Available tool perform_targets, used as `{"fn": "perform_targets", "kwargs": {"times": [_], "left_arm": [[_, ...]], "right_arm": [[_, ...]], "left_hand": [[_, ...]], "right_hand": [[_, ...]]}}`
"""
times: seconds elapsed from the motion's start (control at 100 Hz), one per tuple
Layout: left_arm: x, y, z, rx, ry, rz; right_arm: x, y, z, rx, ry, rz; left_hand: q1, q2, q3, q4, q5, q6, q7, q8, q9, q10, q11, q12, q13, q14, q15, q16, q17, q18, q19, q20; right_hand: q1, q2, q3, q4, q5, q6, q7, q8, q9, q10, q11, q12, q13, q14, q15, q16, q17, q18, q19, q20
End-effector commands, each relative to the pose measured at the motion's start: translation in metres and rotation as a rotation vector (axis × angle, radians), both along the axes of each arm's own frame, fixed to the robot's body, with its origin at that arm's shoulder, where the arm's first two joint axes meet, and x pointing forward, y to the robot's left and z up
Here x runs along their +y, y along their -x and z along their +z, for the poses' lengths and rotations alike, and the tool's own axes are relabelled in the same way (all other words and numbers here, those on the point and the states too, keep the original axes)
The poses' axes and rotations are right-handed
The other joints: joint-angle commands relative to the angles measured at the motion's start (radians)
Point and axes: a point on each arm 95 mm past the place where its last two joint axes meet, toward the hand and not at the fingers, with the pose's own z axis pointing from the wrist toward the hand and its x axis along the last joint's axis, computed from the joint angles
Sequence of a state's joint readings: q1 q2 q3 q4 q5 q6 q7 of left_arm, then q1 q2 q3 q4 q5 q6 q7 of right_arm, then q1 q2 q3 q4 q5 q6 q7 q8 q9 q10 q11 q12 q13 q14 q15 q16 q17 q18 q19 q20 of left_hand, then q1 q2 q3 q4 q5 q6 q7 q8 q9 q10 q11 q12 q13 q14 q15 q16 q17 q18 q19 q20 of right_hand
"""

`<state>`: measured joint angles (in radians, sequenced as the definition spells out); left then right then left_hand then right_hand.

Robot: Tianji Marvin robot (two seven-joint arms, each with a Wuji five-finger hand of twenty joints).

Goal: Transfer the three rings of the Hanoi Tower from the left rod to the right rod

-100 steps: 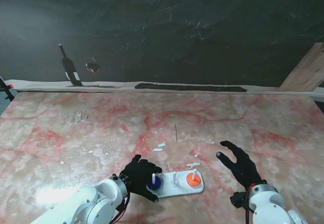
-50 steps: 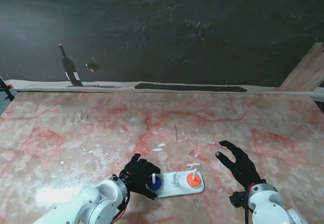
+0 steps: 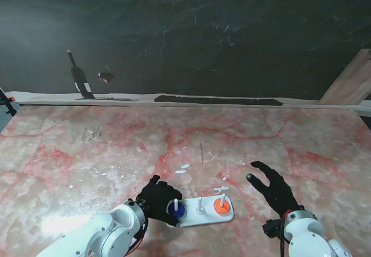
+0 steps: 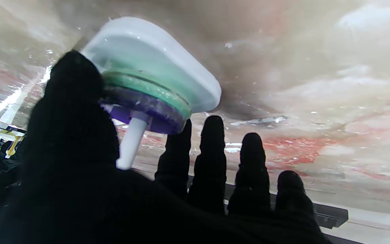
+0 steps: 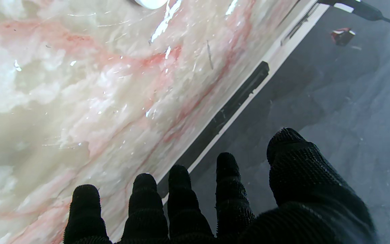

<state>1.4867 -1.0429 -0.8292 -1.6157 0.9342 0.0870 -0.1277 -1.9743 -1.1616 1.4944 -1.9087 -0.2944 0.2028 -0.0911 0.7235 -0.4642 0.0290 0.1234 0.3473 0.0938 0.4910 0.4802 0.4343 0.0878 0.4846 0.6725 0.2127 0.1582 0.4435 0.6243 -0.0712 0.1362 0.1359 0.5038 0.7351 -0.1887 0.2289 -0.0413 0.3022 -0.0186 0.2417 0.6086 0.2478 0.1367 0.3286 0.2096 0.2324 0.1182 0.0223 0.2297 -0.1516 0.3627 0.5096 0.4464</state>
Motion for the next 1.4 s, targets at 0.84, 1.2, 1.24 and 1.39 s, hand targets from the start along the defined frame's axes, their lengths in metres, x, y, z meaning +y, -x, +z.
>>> {"fn": "perform_targets", "kwargs": {"times": [0.84,1.2,1.24,1.39], "left_arm": [[0.001,0.003,0.0,-0.04,0.004,-0.011],[0.006,-0.002,-0.001,-0.073,0.03,-0.007],[0.007,-0.003,-0.001,-0.074,0.028,-0.007],[0.01,-0.005,0.001,-0.08,0.021,-0.008]], "right_arm": [[0.003,0.002,-0.001,0.005,-0.007,0.008],[0.003,0.002,-0.001,0.005,-0.009,0.009],[0.003,0.002,-0.001,0.005,-0.009,0.01],[0.004,0.001,-0.001,0.005,-0.011,0.011]], "left_hand": [[0.056,0.03,0.022,0.005,0.108,-0.129,0.059,0.023,0.114,-0.038,0.041,0.031,0.057,0.002,0.023,0.009,-0.012,0.011,0.005,0.057],[0.088,0.045,0.014,-0.004,0.212,-0.224,0.132,0.065,0.162,-0.052,0.057,0.042,0.078,0.002,0.032,0.01,-0.014,0.008,0.01,0.076],[0.088,0.047,0.013,-0.004,0.216,-0.225,0.135,0.067,0.162,-0.052,0.056,0.042,0.077,0.0,0.031,0.01,-0.014,0.008,0.009,0.076],[0.099,0.051,0.013,-0.004,0.238,-0.233,0.15,0.075,0.17,-0.059,0.055,0.041,0.08,-0.005,0.029,0.008,-0.013,0.008,0.006,0.075]], "right_hand": [[-0.024,0.036,-0.036,0.018,-0.04,0.003,-0.011,0.005,-0.034,-0.005,0.009,-0.008,-0.024,-0.003,-0.008,0.009,-0.006,-0.012,-0.027,0.036],[-0.022,0.038,-0.039,0.018,-0.041,0.003,-0.011,0.006,-0.034,-0.005,0.009,-0.008,-0.023,-0.004,-0.008,0.009,-0.005,-0.012,-0.027,0.037],[-0.023,0.04,-0.039,0.018,-0.041,0.003,-0.01,0.006,-0.034,-0.006,0.009,-0.008,-0.024,-0.003,-0.008,0.009,-0.005,-0.012,-0.027,0.038],[-0.023,0.041,-0.04,0.018,-0.041,0.004,-0.011,0.005,-0.035,-0.004,0.009,-0.008,-0.023,-0.002,-0.008,0.009,-0.005,-0.012,-0.027,0.038]]}}
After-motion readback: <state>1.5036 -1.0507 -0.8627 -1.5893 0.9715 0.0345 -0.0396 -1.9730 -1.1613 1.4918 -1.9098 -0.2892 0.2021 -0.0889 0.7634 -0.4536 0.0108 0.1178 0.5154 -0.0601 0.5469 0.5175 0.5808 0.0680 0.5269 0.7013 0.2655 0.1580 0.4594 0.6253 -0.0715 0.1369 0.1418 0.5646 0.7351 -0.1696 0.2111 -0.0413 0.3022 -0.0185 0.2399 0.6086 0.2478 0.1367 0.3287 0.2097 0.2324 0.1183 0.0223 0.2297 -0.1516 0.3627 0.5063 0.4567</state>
